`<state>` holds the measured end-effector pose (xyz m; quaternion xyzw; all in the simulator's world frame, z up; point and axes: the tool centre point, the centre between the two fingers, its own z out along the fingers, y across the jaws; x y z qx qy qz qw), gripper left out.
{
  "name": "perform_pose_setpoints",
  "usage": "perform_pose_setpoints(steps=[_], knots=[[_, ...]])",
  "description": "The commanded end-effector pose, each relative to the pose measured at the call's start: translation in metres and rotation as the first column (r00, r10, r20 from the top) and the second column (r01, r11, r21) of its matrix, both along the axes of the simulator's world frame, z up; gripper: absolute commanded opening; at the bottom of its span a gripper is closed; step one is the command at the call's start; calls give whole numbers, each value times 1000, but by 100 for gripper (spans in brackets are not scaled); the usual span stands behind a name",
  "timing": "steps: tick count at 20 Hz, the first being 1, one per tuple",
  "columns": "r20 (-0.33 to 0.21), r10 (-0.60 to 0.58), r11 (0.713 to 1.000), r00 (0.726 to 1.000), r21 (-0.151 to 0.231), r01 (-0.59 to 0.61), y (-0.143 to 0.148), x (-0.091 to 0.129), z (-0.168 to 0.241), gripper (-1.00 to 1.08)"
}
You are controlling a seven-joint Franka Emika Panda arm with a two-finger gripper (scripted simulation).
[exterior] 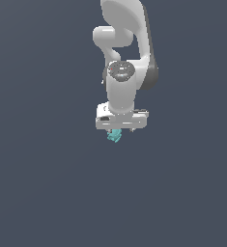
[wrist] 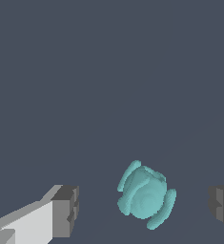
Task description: Pick up the object and move it to a goal position.
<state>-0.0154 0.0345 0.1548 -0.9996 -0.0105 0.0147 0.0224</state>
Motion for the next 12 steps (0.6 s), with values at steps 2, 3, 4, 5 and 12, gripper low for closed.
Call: perform_pose_setpoints(steps=[2, 3, 4, 5, 12], knots=[[0, 0, 1000, 1000, 0, 0, 0, 0, 0, 100], [1, 1, 1000, 1000, 0, -1, -1, 1, 1, 100], [3, 2, 1000, 1000, 0, -2, -3, 2, 1, 100], [5, 4, 1000, 1000, 0, -4, -4, 3, 2, 100], [15, 14, 1000, 1000, 0, -14, -14, 9, 8, 100]])
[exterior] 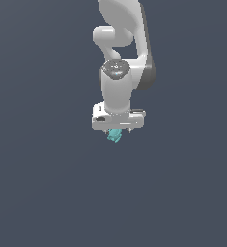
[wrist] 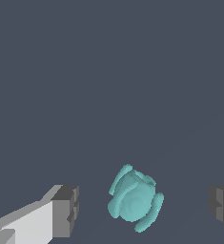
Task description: Pick up the object and move it to a goal position.
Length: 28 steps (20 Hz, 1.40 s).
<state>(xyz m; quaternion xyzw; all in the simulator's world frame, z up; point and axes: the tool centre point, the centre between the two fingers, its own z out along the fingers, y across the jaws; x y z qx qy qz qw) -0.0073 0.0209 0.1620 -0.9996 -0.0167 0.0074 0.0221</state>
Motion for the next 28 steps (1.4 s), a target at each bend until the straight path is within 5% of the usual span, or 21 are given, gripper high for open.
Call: perform_pose_setpoints(steps=[1, 16, 28], knots=[[0, 1, 1000, 1000, 0, -1, 0, 0, 0, 100], [0, -179, 984, 984, -17, 179, -3, -22, -27, 100], [10, -431, 901, 902, -39, 431, -10, -59, -62, 100]])
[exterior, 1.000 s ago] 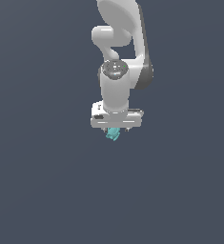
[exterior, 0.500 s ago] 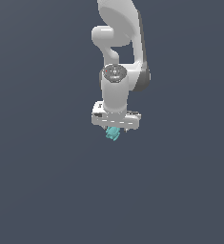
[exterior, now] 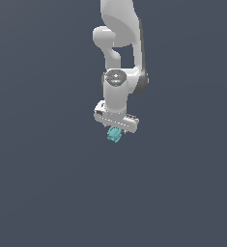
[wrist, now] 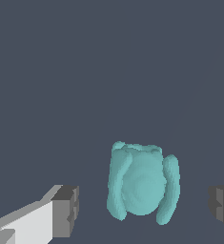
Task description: Pick up the object and move it to a goal position.
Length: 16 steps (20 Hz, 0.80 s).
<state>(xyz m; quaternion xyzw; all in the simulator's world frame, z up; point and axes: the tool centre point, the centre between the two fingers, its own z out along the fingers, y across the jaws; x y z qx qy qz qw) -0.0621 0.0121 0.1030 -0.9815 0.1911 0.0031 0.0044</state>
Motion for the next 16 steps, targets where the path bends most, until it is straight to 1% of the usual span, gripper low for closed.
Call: perform_pose_setpoints(steps=[1, 8, 16], knots=[[2, -43, 999, 999, -4, 43, -1, -6, -5, 100], [4, -106, 994, 994, -9, 106, -3, -15, -12, 100], [4, -109, 994, 994, -10, 109, -3, -16, -18, 100]])
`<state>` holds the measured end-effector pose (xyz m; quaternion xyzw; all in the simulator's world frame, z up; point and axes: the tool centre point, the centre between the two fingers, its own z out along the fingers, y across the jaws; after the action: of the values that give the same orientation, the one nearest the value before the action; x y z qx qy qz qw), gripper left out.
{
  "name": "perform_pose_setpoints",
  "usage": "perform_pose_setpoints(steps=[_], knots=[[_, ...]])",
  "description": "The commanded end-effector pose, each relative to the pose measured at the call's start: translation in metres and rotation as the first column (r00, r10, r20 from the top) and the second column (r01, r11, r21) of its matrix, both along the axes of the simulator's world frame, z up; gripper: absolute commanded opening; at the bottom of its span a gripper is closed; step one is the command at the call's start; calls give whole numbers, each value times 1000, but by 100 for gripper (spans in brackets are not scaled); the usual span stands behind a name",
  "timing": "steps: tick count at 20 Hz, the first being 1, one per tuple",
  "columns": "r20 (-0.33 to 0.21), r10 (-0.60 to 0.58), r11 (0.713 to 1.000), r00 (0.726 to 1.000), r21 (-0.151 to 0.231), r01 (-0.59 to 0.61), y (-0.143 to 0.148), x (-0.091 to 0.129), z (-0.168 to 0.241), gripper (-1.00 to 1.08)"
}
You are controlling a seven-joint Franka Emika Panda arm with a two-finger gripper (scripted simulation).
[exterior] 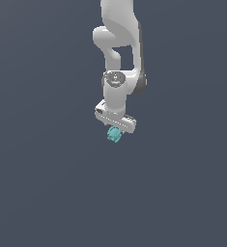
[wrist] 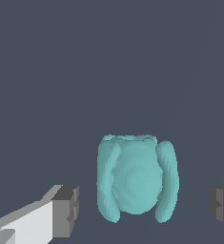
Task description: Pick up the object and move it to a goal position.
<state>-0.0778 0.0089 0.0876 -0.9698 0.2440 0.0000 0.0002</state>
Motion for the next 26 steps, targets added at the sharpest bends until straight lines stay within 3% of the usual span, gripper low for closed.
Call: perform_pose_setpoints(steps=[1, 14, 15, 26], knots=[[-1, 0, 1000, 1000, 0, 0, 0, -1, -6, 100], [0, -5, 1000, 1000, 0, 5, 0, -1, -48, 100], [0, -5, 1000, 1000, 0, 5, 0, -1, -48, -100], [1, -4, 1000, 1000, 0, 4, 1, -1, -47, -100]])
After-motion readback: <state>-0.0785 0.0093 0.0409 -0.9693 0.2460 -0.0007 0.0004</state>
